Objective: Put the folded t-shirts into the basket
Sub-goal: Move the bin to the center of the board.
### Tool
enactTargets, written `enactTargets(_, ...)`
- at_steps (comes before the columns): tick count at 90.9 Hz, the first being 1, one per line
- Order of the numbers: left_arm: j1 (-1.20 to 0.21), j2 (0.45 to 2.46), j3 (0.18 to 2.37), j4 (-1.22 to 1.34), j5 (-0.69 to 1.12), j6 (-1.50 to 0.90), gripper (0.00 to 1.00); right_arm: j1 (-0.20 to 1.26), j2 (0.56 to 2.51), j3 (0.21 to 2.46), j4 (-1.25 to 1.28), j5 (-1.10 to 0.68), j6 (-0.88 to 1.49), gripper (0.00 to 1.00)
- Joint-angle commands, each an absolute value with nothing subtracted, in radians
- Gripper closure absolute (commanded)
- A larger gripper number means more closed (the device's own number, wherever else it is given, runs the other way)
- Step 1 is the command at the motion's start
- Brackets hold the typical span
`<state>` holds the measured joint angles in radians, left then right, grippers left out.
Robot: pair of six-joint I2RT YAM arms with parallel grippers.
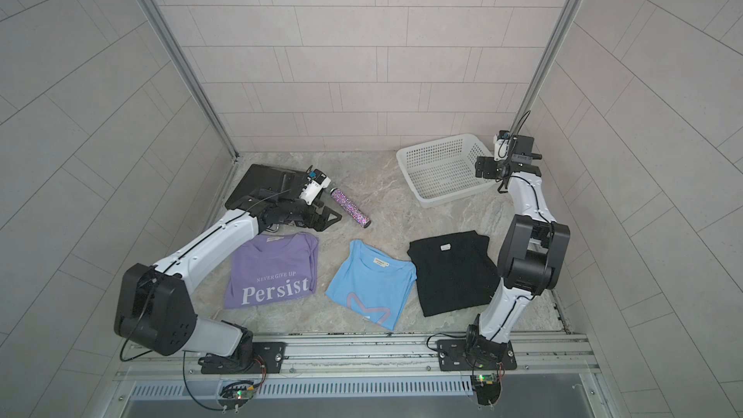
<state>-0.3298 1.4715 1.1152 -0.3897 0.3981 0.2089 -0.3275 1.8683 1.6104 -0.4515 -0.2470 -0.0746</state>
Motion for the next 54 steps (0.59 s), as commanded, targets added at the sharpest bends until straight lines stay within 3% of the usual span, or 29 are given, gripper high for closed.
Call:
enactTargets(1, -0.365, 1.498, 1.151, -0.390, 0.378, 0.203, 0.04, -0.357, 1.955, 1.724, -0.521, -0.227, -0.100, 0.08)
enactTargets(34, -0.428, 1.562, 1.178, -0.394, 0.344, 0.220, 0.05, -0.420, 2.296, 2.201, -0.753, -0.308, -0.148, 0.17)
enactTargets(54, -0.428, 1.560, 1.170, -0.407, 0.339, 0.234, 0.05, -0.426, 2.397, 2.331, -0.807, -0.369, -0.162, 0.24)
